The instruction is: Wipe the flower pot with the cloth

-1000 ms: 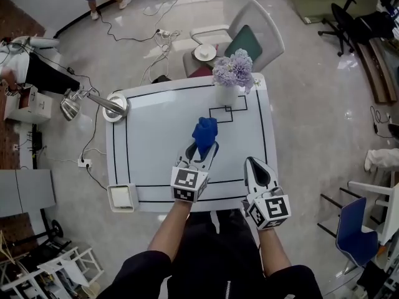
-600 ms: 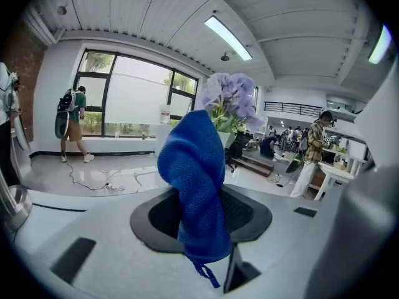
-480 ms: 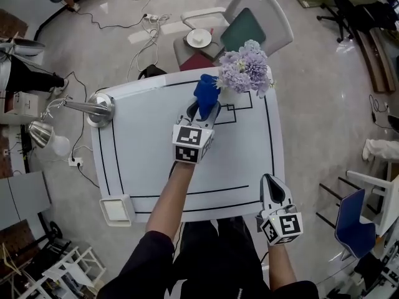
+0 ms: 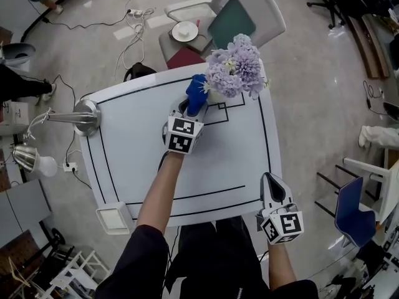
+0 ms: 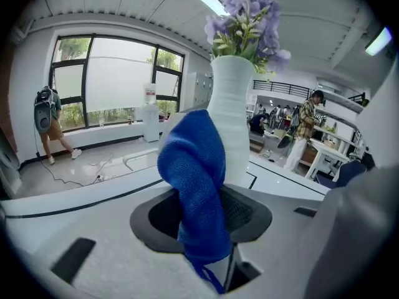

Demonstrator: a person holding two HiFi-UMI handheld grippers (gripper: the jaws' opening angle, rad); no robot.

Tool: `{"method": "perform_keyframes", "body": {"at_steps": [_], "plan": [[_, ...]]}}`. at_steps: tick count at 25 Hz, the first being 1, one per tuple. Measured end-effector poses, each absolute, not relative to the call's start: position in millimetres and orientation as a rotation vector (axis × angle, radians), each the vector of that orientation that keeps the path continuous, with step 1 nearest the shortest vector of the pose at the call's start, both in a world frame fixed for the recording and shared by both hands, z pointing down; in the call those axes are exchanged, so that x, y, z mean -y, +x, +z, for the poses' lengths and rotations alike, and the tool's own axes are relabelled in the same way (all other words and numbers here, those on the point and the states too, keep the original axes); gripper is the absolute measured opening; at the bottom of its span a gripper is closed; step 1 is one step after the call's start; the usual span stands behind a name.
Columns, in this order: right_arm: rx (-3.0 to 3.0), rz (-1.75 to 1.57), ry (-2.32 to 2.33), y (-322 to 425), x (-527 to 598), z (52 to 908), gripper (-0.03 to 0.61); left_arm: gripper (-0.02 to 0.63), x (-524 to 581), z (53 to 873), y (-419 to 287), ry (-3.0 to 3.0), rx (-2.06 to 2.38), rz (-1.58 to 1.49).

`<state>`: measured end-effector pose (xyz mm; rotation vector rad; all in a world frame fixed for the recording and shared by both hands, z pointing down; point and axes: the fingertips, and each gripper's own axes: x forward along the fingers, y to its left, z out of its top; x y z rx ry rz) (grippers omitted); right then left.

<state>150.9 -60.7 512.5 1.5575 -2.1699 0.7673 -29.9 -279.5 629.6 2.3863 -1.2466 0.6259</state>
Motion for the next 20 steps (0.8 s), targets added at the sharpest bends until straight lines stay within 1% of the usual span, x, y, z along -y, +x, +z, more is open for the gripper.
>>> {"method": "perform_keyframes", "body": {"at_steps": [2,5,8,10,20], "plan": [[2.168,0.77,1.561,151,64,513,0.009,0.156,281,629,-36,2.394,1.246,0.645],[2.173,0.767,1.556,148,69,512,0.009,0.156,287,600,-45,2.443,1.266,0.583],[2.178,0.763,1.548,141,73,513,0.009,0.156,299,567,-39,2.522,1.261,0.508],[2.179,0.758,1.538,137,73,514,0.009,0.156,306,560,-34,2.554,1.252,0.516],[2.165,0.756,1.547,141,66,516,0.009,0.156,300,629,-36,2.431,1.156,0.71]]}}
